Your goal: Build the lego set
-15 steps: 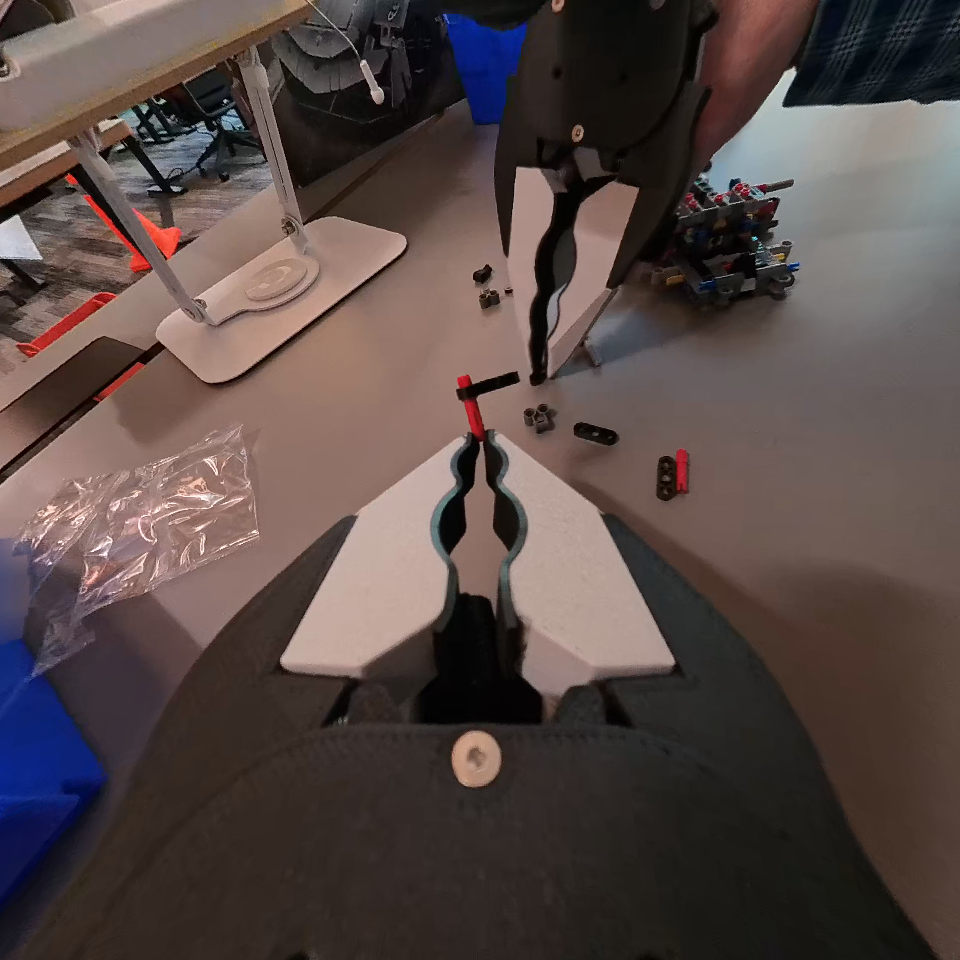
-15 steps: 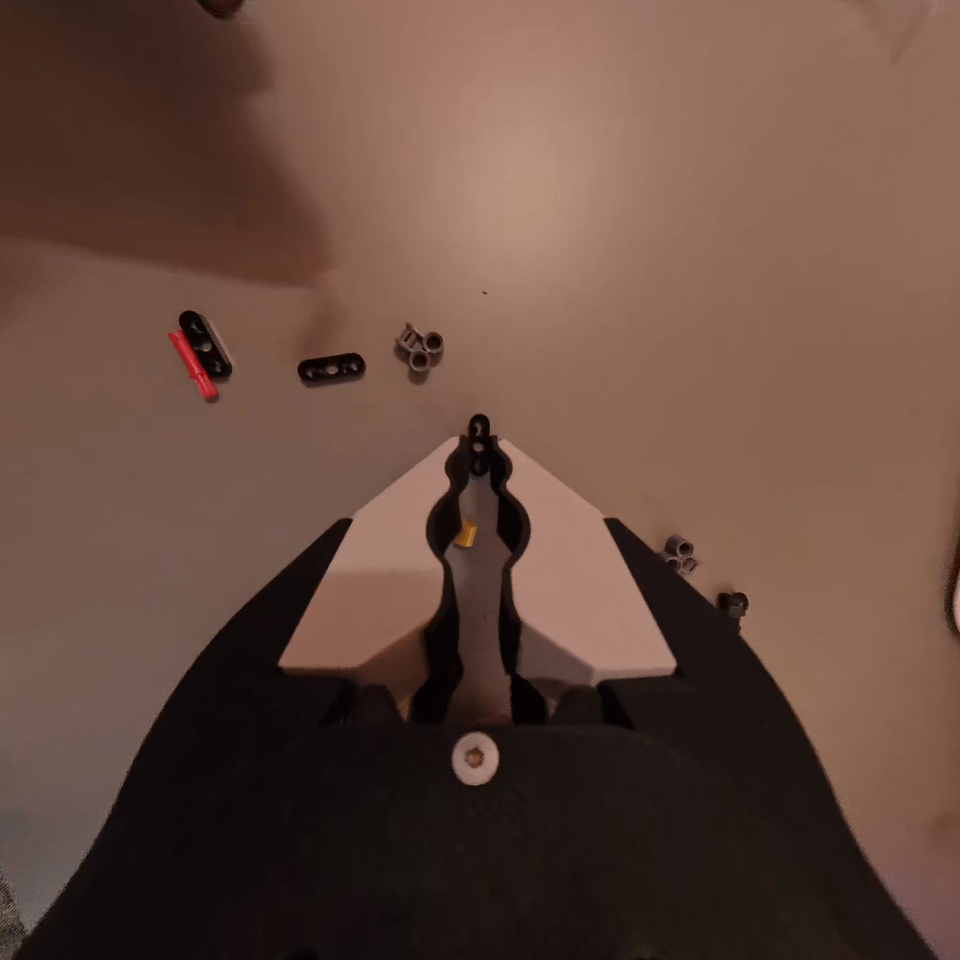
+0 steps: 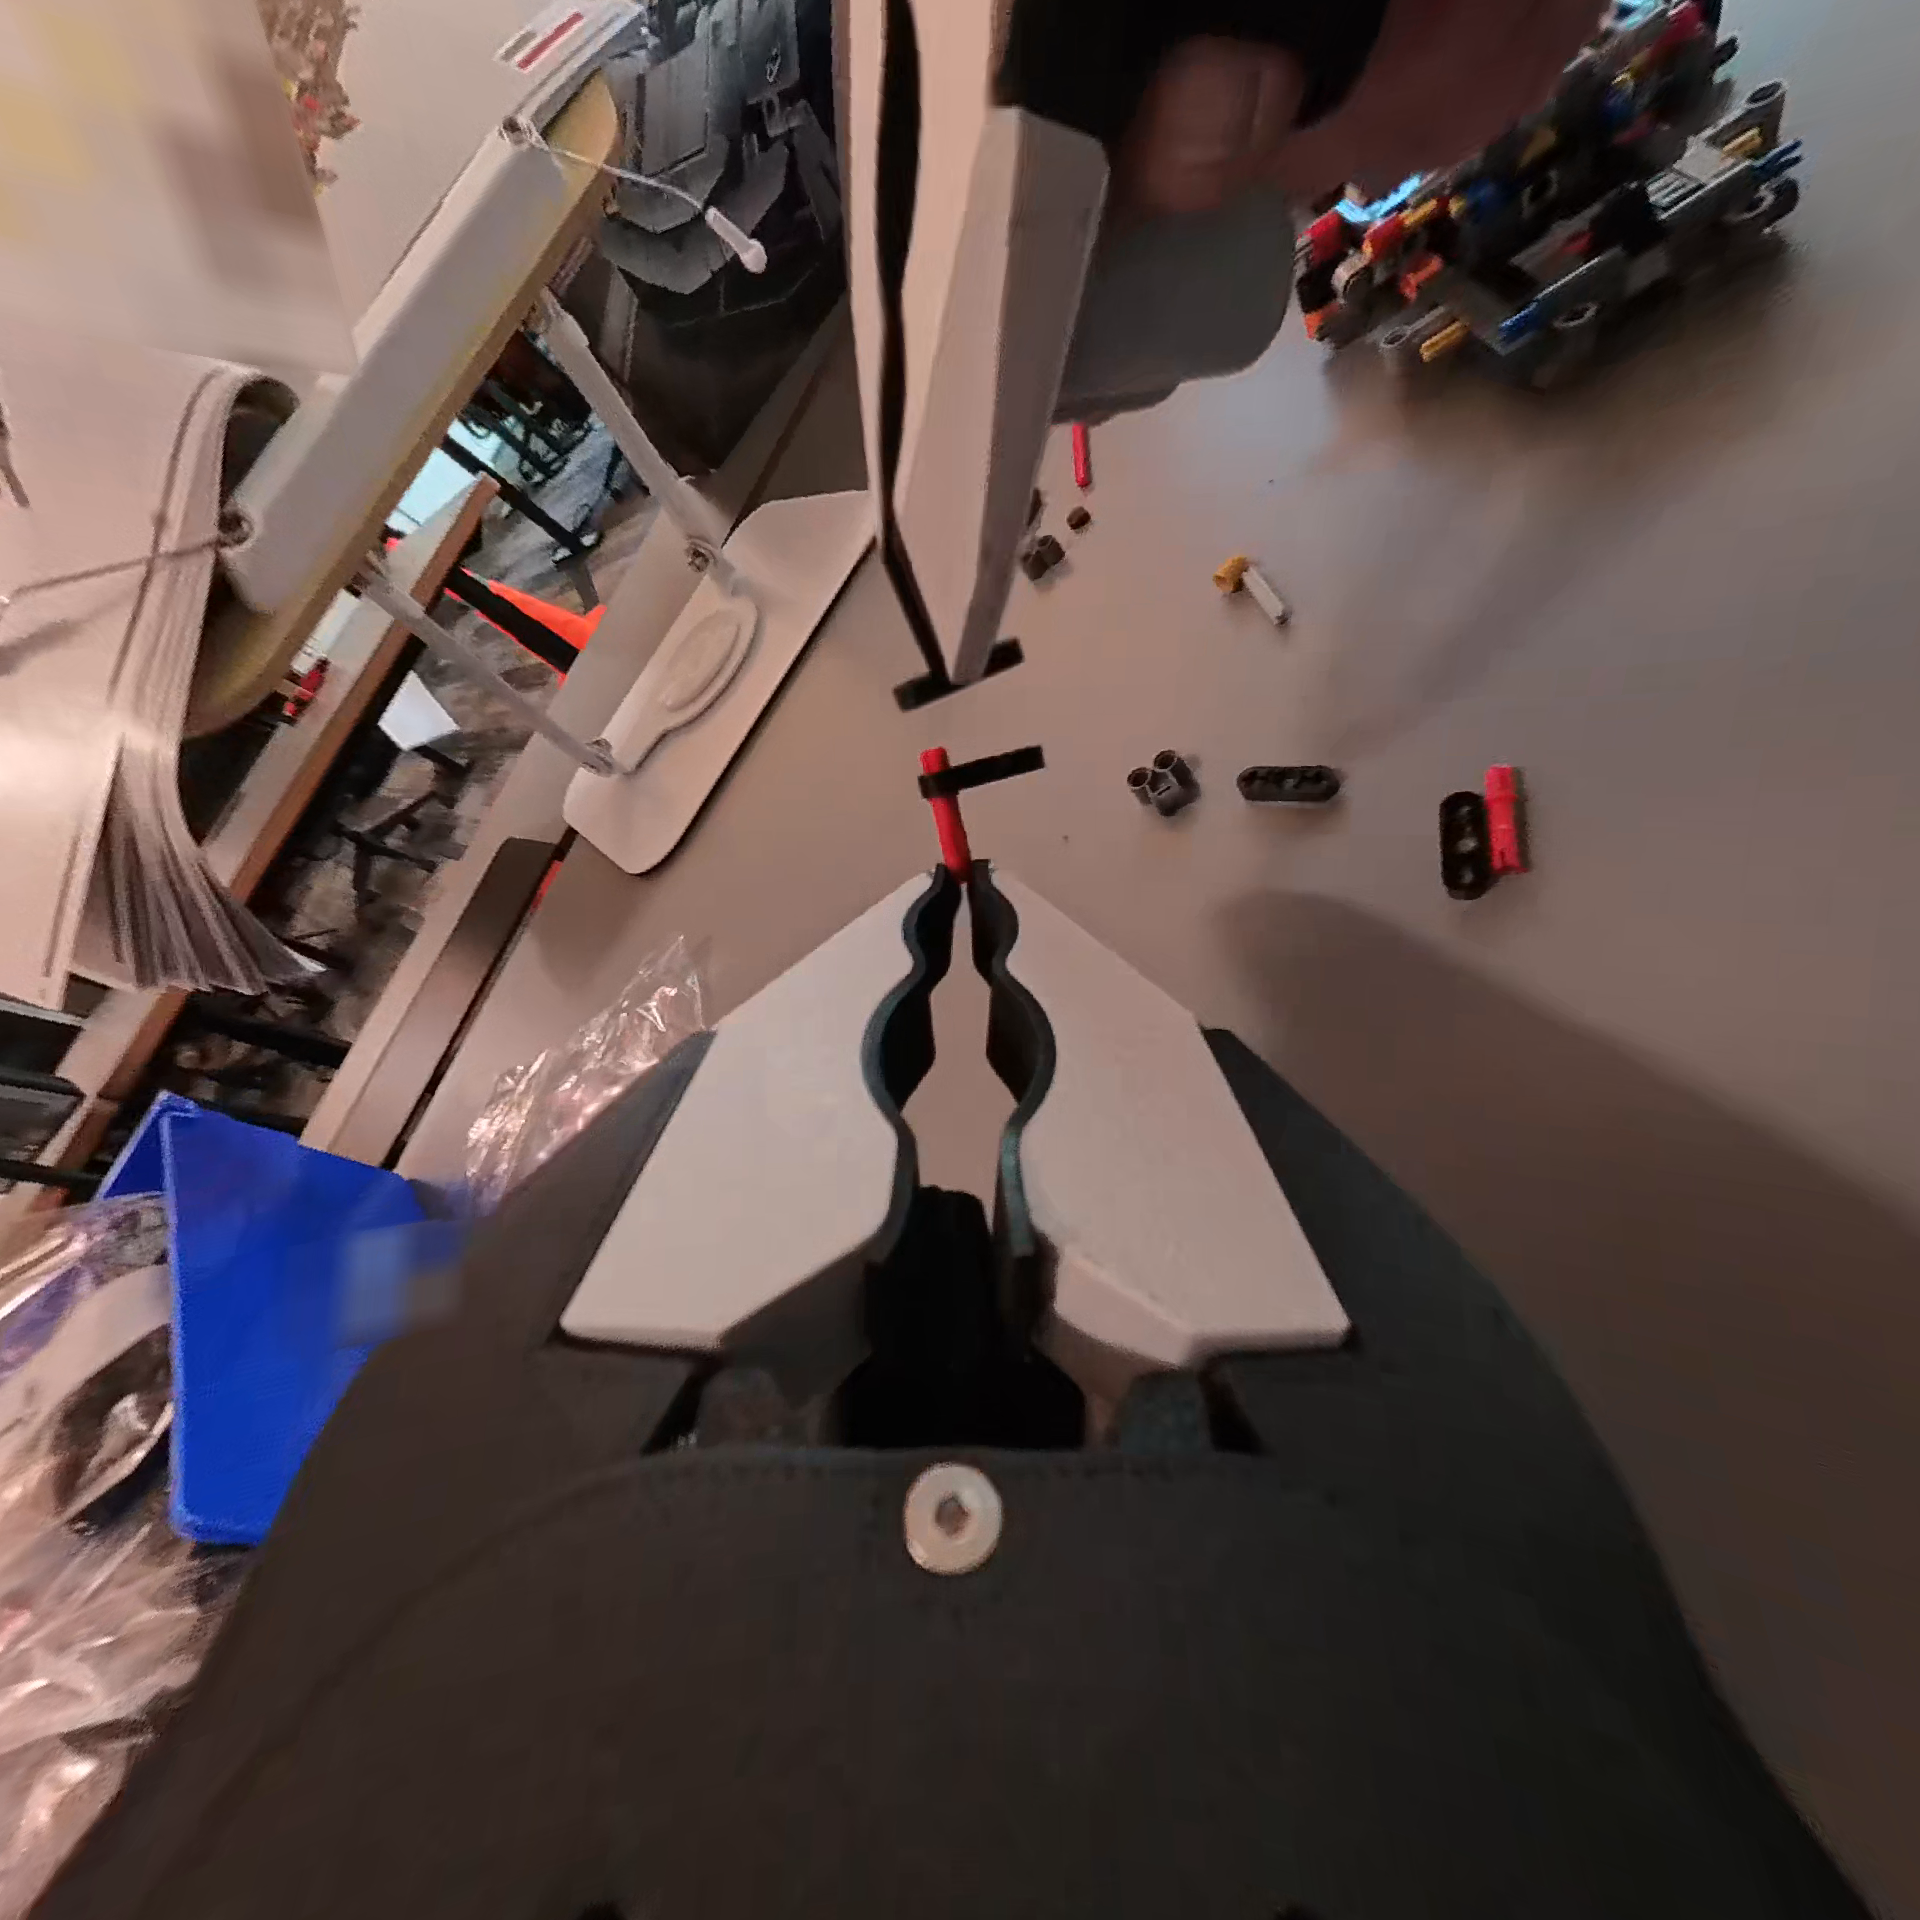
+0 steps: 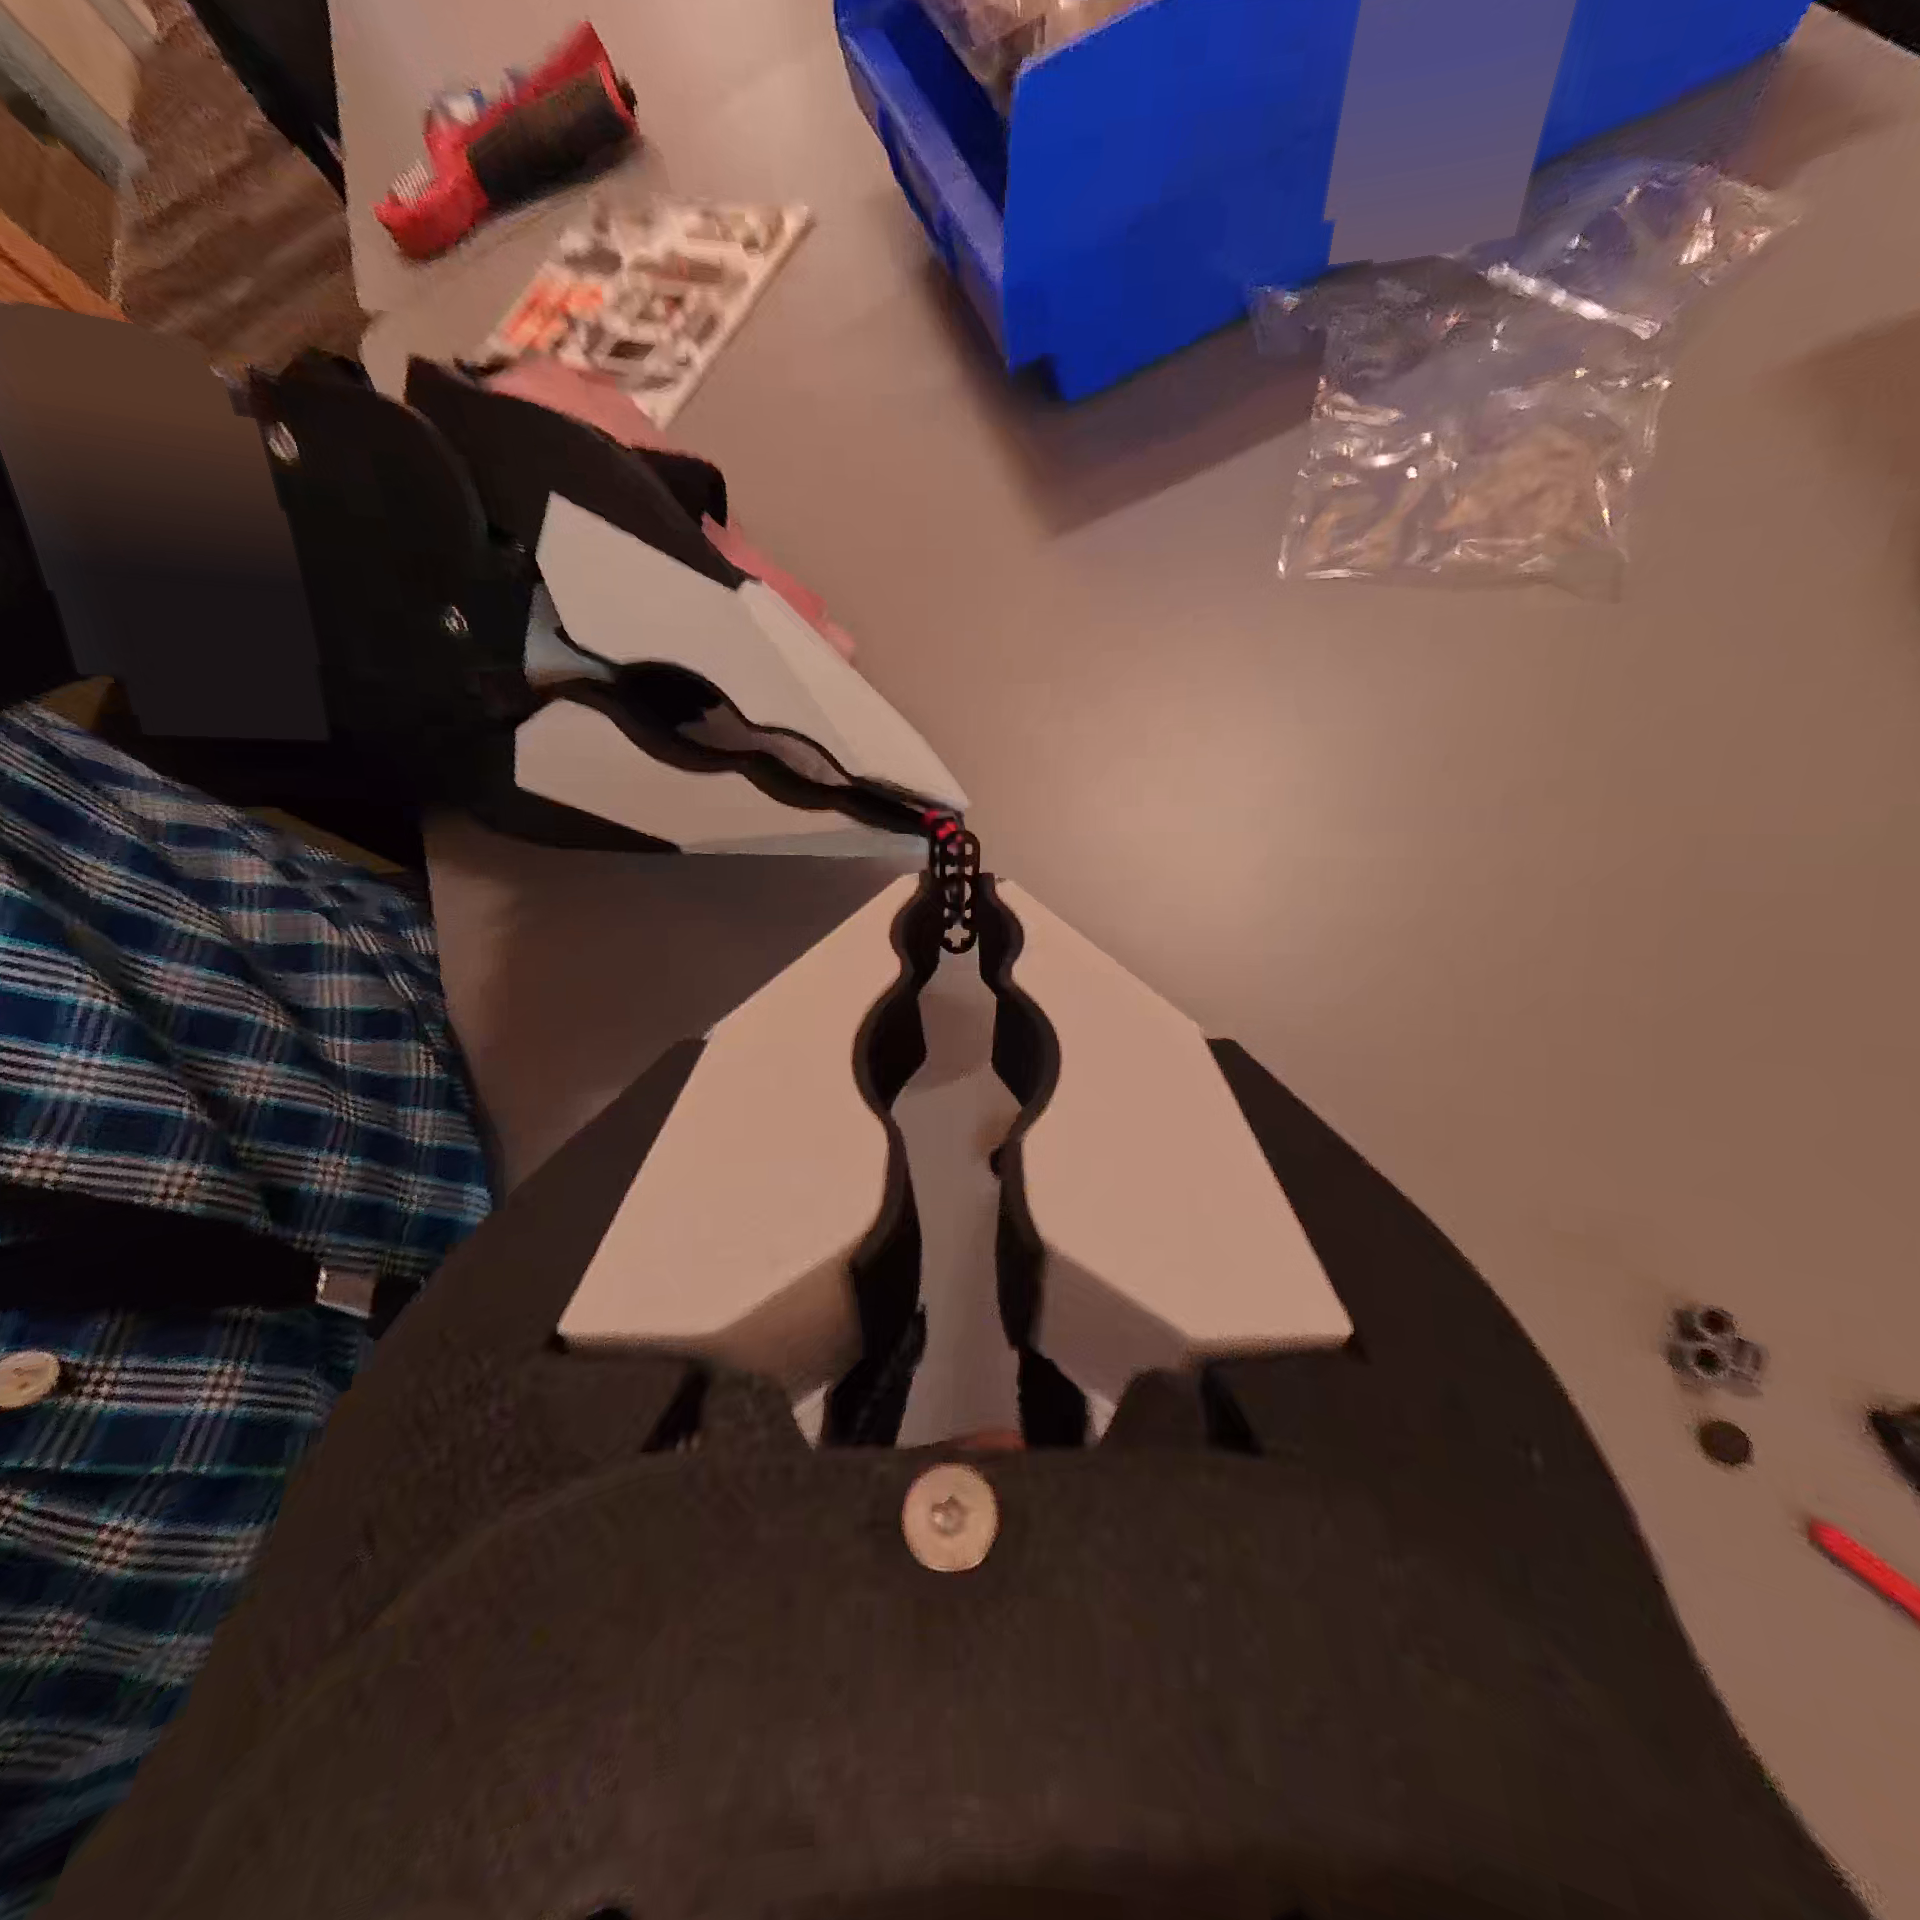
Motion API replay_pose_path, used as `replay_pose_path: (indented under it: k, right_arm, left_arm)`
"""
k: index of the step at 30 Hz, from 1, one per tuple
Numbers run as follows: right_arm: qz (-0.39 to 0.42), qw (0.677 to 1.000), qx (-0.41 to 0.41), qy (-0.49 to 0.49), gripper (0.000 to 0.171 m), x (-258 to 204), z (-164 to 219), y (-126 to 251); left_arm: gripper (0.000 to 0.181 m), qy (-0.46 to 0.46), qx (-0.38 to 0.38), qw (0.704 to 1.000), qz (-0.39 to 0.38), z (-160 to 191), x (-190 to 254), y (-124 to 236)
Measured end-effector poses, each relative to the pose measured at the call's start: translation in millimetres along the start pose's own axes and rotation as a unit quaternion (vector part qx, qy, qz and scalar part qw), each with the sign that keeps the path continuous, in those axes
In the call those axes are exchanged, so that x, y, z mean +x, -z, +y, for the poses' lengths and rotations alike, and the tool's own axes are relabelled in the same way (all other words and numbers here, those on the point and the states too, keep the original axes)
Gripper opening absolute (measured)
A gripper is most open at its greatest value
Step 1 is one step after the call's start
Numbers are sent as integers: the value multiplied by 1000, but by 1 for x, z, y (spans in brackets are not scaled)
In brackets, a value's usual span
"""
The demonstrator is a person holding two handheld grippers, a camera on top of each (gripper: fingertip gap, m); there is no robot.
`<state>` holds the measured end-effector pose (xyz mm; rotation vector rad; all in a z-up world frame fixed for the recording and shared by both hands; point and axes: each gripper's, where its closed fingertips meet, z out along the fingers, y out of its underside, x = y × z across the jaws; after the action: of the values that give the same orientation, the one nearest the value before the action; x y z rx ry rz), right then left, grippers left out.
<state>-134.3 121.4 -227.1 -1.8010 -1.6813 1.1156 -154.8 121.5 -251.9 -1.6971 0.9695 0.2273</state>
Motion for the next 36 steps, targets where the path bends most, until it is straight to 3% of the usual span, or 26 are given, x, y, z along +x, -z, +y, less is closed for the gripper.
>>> replay_pose_path:
  k: [15, 28, 32, 36]
  right_arm:
    - [-22, 999, 30, -22, 4, -8, -2, -1]
    - [-1, 999, -44, 15, 4, -9, 10, -1]
    - [-5, 999, -40, 4, 4, -10, 14, -1]
    - [6, 999, -36, -19, 4, -10, 23, -4]
  left_arm:
    - [1, -32, 14, 999, -24, -10, -1, 6]
    - [1, -103, 2, 994, -34, -8, 7, 5]
    - [1, -95, 0, 995, -18, -5, 12, 4]
    - [2, -71, -44, 994, 65, 18, 35, 0]
